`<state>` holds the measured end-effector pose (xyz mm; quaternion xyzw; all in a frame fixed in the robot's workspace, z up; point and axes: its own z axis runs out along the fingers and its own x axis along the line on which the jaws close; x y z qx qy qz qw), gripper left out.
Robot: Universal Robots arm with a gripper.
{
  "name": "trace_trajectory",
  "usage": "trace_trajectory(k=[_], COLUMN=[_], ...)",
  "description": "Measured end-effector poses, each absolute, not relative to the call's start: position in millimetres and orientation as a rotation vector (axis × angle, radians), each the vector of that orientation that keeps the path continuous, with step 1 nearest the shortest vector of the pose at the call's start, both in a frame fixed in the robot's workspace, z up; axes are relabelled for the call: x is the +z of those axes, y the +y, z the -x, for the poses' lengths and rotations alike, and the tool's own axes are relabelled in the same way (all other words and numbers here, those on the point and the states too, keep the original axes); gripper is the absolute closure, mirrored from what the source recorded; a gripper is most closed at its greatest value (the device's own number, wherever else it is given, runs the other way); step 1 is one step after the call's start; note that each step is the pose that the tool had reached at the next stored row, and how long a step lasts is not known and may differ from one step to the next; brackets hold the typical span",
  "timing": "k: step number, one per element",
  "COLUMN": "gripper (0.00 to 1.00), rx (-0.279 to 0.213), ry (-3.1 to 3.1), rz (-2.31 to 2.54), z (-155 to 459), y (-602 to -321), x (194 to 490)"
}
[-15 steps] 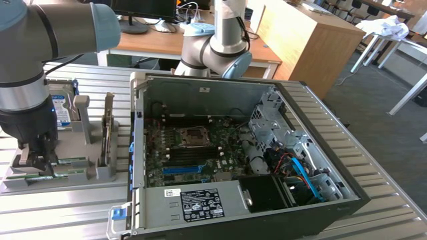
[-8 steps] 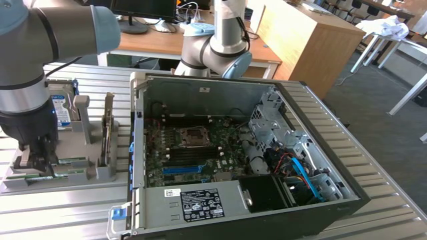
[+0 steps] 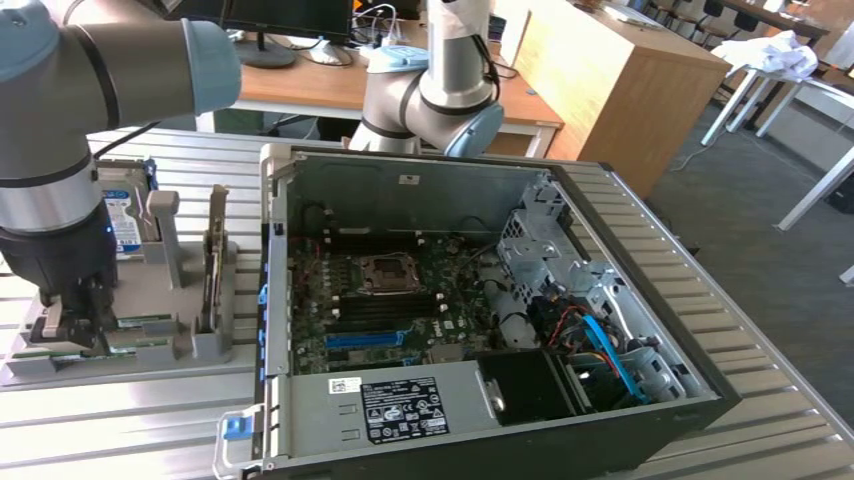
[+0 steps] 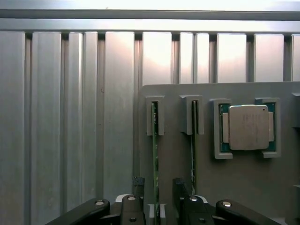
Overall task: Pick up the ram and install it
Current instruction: 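Pick up the ram and move it above insertion slot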
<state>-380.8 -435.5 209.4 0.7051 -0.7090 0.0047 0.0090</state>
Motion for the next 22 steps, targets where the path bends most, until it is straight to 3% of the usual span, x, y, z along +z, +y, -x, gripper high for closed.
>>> trace_trajectory(k=[22], gripper=[0.63], rx=[0.014], ry=[-2.215], rz=[-2.203], z=[368], y=[-435], x=[209])
